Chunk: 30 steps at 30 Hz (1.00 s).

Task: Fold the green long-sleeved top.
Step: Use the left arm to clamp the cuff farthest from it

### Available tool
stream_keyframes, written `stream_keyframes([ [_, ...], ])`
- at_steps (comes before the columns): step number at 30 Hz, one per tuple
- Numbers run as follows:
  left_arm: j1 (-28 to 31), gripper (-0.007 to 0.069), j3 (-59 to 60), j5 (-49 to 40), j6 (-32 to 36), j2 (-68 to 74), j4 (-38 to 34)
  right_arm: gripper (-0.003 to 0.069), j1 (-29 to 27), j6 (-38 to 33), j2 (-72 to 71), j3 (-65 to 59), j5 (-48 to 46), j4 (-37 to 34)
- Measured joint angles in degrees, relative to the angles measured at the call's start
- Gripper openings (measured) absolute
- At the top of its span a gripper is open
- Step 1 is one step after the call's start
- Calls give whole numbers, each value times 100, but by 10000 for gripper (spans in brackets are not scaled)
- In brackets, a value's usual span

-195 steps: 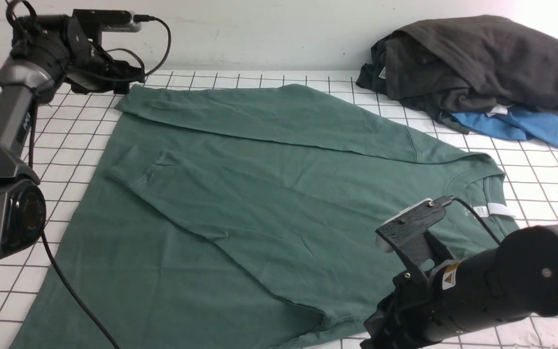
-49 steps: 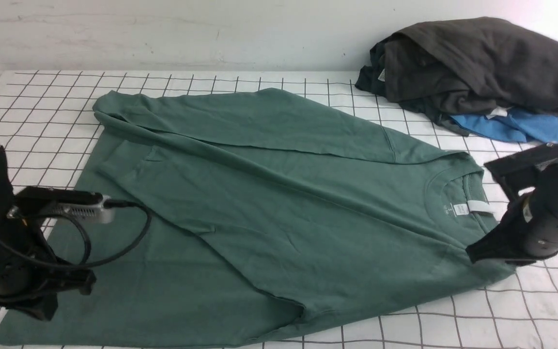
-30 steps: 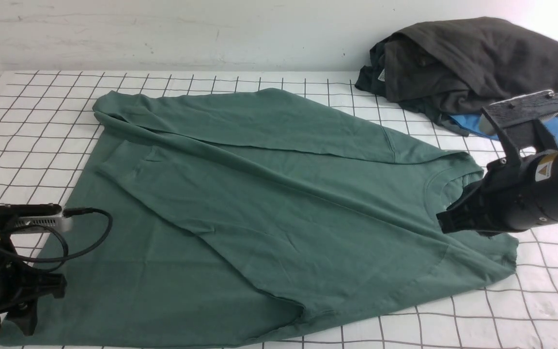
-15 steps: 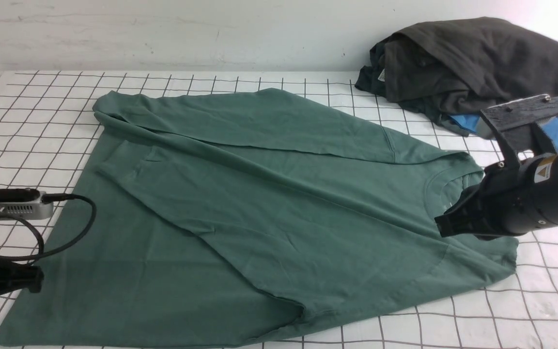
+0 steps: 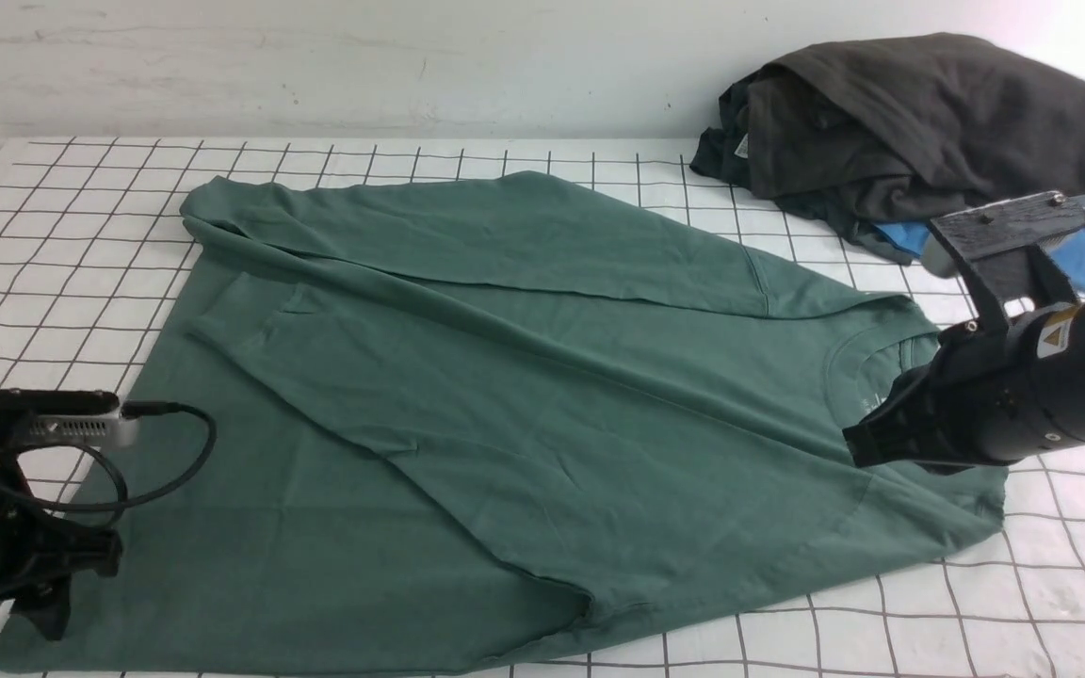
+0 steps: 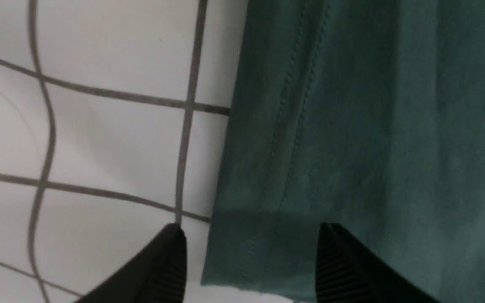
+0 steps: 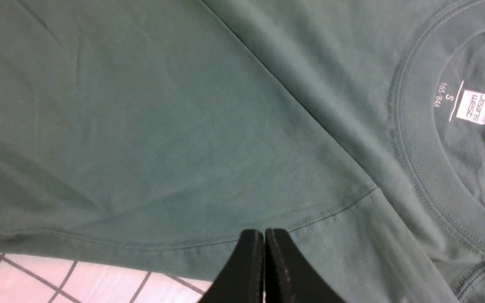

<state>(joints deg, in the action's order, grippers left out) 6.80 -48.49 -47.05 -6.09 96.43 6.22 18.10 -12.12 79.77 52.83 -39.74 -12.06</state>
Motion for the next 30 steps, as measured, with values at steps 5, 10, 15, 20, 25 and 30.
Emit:
stream_keyframes([
  [5, 0, 262, -85, -81, 0, 249, -113, -3, 4, -5, 0, 0, 0, -7],
  [10, -20, 27, -38, -142, 11, 98, -146, -3, 4, -5, 0, 0, 0, -18],
  [15, -20, 4, -3, -804, 11, -733, -113, -3, 7, -5, 0, 0, 0, -18],
  [20, -20, 3, -3, -1169, 11, -1215, -113, -3, 7, -5, 0, 0, 0, -18],
  [25, -20, 44, -3, -1166, 17, -1145, -92, -3, 7, -5, 0, 0, -7, -18],
  [30, -15, 217, -40, -1246, 17, -1088, -11, -3, 7, -12, 0, 0, -29, -18],
])
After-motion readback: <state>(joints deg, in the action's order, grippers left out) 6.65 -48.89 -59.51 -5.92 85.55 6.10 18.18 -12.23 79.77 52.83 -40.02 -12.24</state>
